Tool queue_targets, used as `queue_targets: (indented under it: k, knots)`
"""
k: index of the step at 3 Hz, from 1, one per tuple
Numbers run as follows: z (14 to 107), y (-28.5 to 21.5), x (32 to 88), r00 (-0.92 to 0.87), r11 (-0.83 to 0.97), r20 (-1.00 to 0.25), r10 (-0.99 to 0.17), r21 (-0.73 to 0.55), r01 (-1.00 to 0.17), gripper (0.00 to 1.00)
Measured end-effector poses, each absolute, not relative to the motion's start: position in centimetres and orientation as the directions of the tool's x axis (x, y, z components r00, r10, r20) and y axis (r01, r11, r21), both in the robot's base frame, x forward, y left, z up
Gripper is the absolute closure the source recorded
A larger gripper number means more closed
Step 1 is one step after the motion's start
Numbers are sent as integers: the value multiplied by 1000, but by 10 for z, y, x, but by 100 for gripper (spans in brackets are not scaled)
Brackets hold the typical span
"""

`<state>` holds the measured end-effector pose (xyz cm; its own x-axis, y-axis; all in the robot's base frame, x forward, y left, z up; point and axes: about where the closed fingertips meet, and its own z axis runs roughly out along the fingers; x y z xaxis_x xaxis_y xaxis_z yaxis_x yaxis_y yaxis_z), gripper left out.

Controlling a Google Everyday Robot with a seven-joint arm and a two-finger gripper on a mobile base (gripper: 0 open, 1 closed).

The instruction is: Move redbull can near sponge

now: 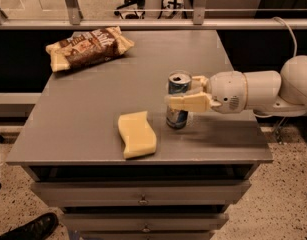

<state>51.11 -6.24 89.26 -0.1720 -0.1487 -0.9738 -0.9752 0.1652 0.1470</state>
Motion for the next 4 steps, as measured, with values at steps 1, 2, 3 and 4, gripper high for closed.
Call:
queue_targets:
  k: [1,2,3,4]
  knots:
    - [889,-51,506,-154,130,-977,-150,135,-982,74]
    - [892,-51,506,-154,129,-977,-150,135,-982,51]
    - [892,-51,506,-154,129,-977,-150,135,-982,28]
    - [893,-50,497,-104,88,-981,-165,90,-992,5]
